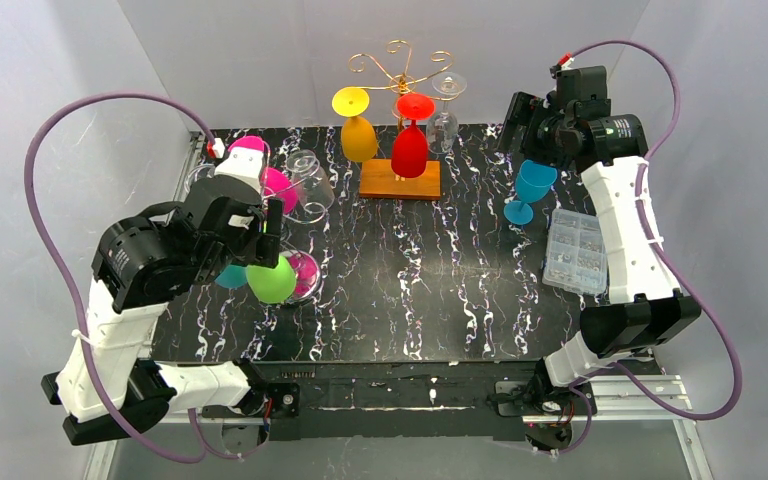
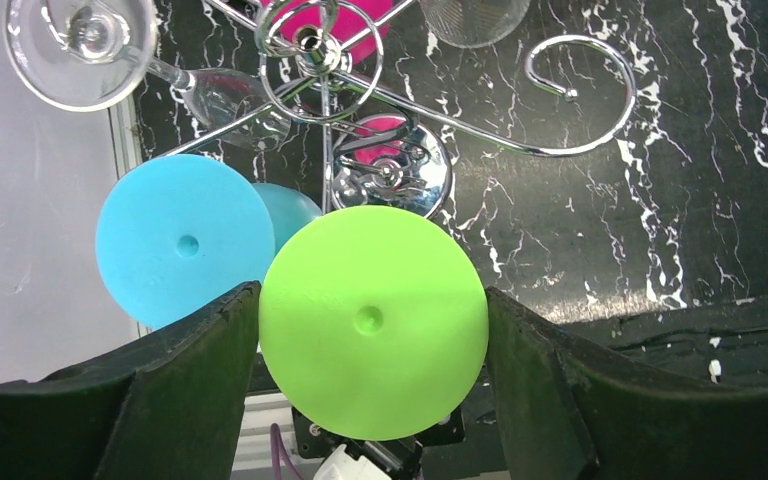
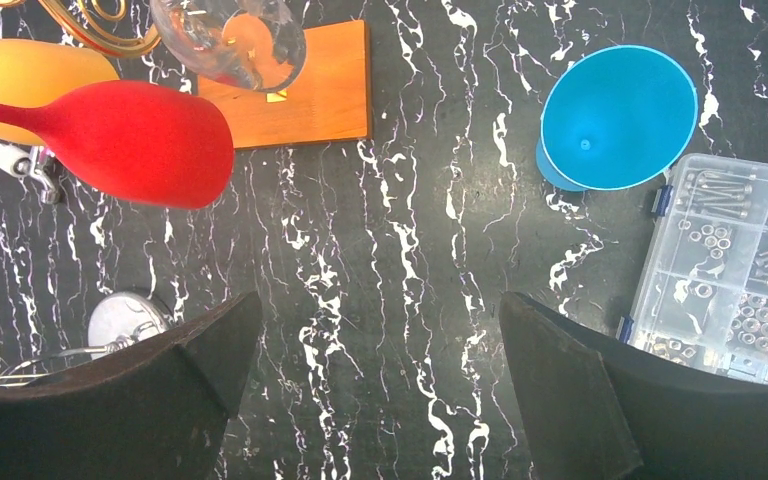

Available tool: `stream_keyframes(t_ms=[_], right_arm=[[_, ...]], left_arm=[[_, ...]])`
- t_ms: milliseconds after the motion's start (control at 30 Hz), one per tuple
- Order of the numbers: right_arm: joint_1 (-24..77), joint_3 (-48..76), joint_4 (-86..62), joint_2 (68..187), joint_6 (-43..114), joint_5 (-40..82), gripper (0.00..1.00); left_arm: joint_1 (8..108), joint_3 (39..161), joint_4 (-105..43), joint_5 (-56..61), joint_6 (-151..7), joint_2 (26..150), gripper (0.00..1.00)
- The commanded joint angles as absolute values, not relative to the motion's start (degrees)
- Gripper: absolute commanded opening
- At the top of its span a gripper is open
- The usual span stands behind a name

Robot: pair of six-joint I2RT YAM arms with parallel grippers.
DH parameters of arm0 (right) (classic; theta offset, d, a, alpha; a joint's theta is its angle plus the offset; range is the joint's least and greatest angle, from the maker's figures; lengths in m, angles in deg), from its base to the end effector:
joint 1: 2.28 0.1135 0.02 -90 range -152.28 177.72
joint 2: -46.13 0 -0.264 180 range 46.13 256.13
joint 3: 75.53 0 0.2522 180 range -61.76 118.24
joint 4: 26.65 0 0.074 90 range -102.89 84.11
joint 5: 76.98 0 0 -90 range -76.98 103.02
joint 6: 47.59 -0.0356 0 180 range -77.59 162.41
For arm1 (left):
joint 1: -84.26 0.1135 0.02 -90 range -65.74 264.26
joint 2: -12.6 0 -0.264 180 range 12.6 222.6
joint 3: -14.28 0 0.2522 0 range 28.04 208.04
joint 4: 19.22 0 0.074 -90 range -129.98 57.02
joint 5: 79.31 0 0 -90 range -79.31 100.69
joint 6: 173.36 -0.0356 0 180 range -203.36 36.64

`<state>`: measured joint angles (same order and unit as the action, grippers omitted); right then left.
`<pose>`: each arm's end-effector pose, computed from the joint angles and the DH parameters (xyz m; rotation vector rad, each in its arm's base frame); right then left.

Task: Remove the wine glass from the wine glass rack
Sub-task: Pick up the wine glass from the wine rack.

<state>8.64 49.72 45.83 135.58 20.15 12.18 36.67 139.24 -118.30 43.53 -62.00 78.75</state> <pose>0.3044 0.0582 0.4595 0.2283 2.2161 0.3037 0.0973 -0.0779 0.5035 0.1996 2.1359 -0.0412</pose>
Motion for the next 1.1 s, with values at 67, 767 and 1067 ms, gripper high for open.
stream_keyframes(t_ms=[67,767,1067], right_arm=[[9.0,49.9,44.3,134.2,20.2,12.4,0.98],[8.9,50.6,44.6,133.8,20.4,12.2,0.98],[9.0,49.1,43.7,132.5,20.2,12.7,0.99]], left_arm=[[36.4,139.4,-126.0,50.1,-59.7,79.1,0.43],[36.4,137.7,-116.4,51.2,-61.7,82.1,0.43],[36.4,137.8,-113.6,49.4,-62.8,84.1,0.44]])
